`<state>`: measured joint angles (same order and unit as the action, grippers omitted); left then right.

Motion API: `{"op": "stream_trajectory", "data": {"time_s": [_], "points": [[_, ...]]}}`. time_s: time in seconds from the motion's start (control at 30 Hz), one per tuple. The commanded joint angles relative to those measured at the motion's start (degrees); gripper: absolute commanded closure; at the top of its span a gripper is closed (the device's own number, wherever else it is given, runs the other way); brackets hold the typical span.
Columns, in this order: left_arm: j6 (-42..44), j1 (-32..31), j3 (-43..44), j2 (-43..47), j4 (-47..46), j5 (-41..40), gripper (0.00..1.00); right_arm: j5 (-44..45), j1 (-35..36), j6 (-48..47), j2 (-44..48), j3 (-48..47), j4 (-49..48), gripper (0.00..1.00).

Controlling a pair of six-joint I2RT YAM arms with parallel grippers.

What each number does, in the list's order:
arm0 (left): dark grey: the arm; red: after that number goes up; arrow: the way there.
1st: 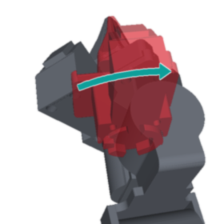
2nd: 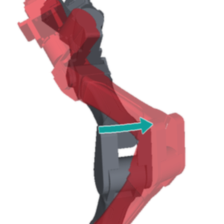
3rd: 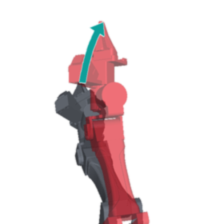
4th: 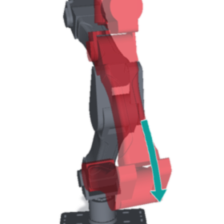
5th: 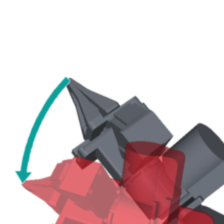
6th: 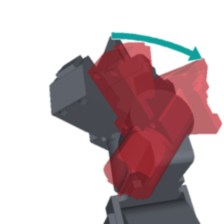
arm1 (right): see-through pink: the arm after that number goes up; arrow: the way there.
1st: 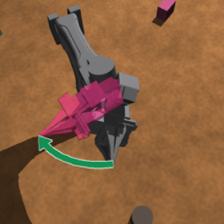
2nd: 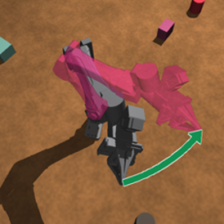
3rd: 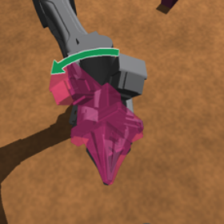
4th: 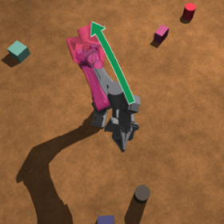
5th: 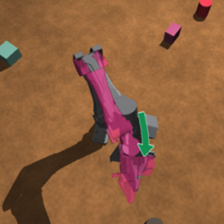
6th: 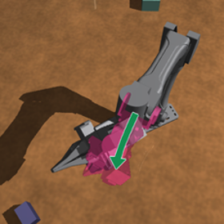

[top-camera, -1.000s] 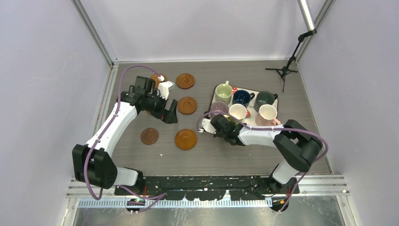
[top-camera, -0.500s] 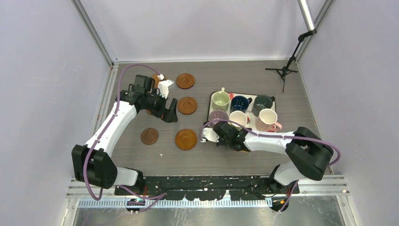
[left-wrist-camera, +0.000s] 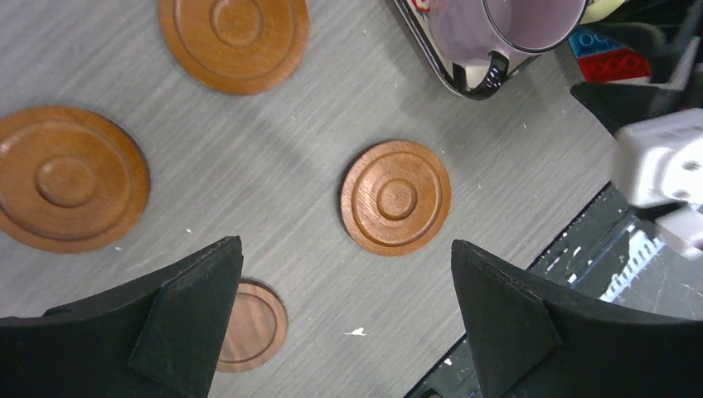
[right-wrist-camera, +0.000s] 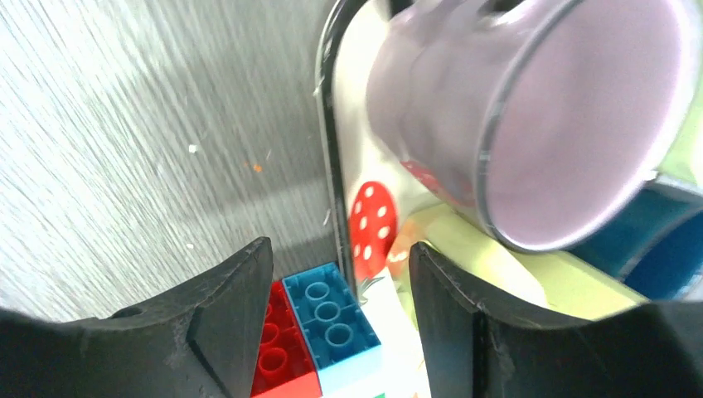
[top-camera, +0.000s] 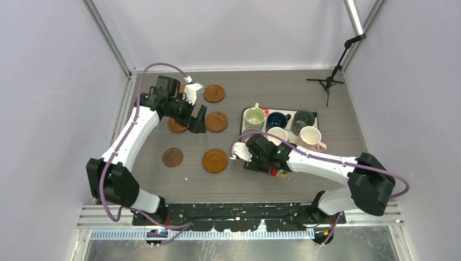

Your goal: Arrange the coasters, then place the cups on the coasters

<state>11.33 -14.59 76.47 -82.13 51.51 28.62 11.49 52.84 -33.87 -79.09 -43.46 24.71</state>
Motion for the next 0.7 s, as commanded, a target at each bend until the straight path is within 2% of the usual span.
{"op": "stream_trajectory", "data": {"time_s": [0.0,0.2,0.37,0.47,0.53,0.6,0.67], "points": [[4.1,0.3,7.1,-3.4,2.3,0.6,0.00,-2.9,-0.3,6.4,4.6,-8.5,2.8,0.33],[1.8,-0.1,16.7,-11.1,3.5,-2.0,0.00,-13.2,-8.7,13.7,8.3,-15.4,6.5,0.31],[2.4,-3.0,18.4,-13.9,2.2,-3.3,0.00,-19.8,-14.7,17.5,12.8,-18.3,8.9,0.27],[3.0,-8.4,13.7,-11.9,-1.0,-5.9,0.00,-23.2,-19.3,21.6,15.6,-19.1,9.5,0.24],[2.6,-13.9,9.3,-9.7,-4.9,-11.9,0.00,-23.6,-22.6,24.2,16.9,-19.5,9.5,0.22],[1.3,-19.2,7.6,-9.5,-5.4,-16.6,0.00,-25.2,-27.3,26.8,17.7,-19.9,9.5,0.20],[-2.1,-22.5,7.5,-10.6,-4.8,-17.9,0.00,-27.8,-32.8,29.1,18.2,-20.0,9.4,0.19]]}}
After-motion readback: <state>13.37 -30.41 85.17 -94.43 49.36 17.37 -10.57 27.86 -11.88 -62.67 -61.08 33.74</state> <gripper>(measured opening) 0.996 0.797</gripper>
